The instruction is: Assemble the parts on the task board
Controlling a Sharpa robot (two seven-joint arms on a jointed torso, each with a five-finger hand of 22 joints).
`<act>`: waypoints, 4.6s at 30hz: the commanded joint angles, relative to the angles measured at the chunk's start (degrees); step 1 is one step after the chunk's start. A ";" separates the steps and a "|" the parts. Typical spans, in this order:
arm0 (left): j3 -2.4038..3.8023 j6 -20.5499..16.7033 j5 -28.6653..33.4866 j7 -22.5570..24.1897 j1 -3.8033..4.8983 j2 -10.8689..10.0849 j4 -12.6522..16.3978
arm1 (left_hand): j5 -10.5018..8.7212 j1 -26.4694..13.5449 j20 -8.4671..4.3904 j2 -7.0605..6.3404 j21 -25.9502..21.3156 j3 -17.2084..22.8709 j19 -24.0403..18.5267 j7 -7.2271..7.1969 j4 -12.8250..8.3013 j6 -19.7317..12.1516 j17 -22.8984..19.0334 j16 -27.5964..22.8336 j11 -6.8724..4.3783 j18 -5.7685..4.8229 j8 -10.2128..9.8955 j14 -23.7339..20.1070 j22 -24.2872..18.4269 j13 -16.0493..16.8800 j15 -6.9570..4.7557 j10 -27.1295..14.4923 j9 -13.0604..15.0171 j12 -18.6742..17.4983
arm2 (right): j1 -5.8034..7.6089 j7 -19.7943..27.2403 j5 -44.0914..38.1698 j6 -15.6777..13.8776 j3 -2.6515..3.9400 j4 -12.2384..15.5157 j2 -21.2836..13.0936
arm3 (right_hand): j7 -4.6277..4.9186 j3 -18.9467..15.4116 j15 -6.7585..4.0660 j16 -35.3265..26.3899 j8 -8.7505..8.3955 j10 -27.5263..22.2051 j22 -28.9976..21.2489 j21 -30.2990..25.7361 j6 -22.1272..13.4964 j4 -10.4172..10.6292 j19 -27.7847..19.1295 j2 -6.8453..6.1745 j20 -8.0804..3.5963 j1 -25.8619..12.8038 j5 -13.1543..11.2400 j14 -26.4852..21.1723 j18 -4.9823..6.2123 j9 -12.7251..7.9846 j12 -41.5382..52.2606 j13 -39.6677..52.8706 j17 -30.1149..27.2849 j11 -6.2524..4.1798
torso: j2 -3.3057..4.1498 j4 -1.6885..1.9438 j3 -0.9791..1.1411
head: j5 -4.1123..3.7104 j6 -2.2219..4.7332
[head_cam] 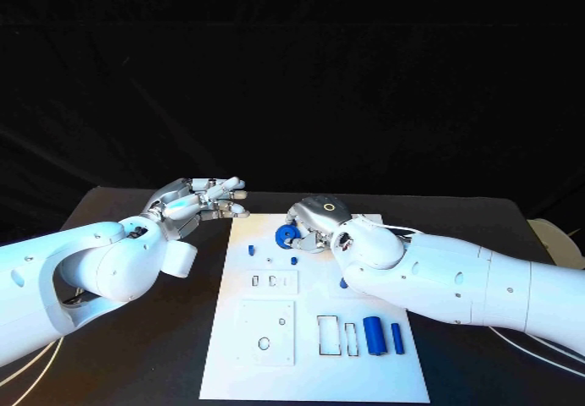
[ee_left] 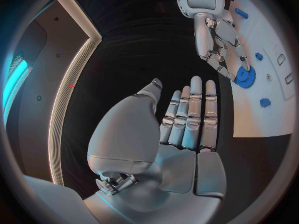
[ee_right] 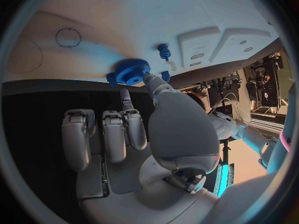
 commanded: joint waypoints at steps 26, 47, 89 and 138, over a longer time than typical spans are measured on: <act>0.03 0.69 0.04 0.07 0.09 0.01 0.12 | 0.08 -0.28 0.00 0.52 0.27 -0.36 -0.67 0.33 -0.13 -0.24 0.08 0.30 0.04 0.11 -0.40 -0.69 0.01 0.09 0.18 -0.63 0.07 -0.35 | 0.12 -0.04 4.33 7.53 0.01 0.69 -0.46 | 0.01 -12.18 0.57 0.22 -2.55 0.25 11.60 0.16 0.79 9.94 2.85 3.61 0.65 -13.92 5.66 6.17 -0.45 0.10 0.23 8.09 15.09 0.55 | -0.04 -0.04 -0.04 | -0.01 -0.35; 0.03 0.56 0.04 0.03 0.10 -0.08 0.04 | 0.08 -0.28 0.01 0.54 0.27 -0.36 -0.70 0.34 -0.13 -0.25 0.08 0.31 0.05 0.11 -0.42 -0.73 0.00 0.09 0.19 -0.65 0.07 -0.36 | 0.17 -2.05 3.04 7.81 0.02 0.77 -1.03 | 0.38 -13.95 0.86 0.22 -3.69 0.06 11.46 -0.15 0.22 9.59 2.66 4.30 0.89 -11.32 8.62 6.17 -0.37 -0.10 0.07 7.95 15.09 0.89 | -0.04 -0.04 0.01 | -0.16 -0.06; -0.08 1.43 0.01 0.07 0.02 1.88 -2.32 | 0.09 -0.21 0.05 0.55 0.26 -0.36 -0.82 0.38 -0.19 -0.26 0.11 0.31 0.08 0.11 -0.47 -0.91 -0.02 0.11 0.22 -0.67 0.08 -0.39 | 1.17 21.44 34.15 3.87 0.79 4.97 -25.64 | -0.01 -6.81 0.23 -1.69 -5.38 -3.40 6.95 -7.10 0.71 -2.37 -1.98 2.29 0.28 11.00 -0.17 5.26 1.39 -0.95 -4.13 3.83 11.60 0.29 | -2.24 -2.02 0.60 | -1.57 -0.21; -0.11 1.34 -0.04 -0.15 0.01 1.49 -2.42 | 0.09 -0.17 0.07 0.57 0.26 -0.36 -0.89 0.39 -0.22 -0.25 0.12 0.32 0.09 0.10 -0.49 -1.01 -0.03 0.12 0.24 -0.68 0.09 -0.40 | -0.90 19.15 31.10 9.20 0.74 -1.40 -20.61 | 0.15 -4.74 0.49 -1.06 -3.51 -1.73 8.17 -5.86 3.04 -2.63 -0.67 2.99 0.64 9.64 1.02 5.59 1.00 -0.86 -2.13 5.86 12.81 0.49 | -2.07 -2.10 0.61 | -0.81 -1.75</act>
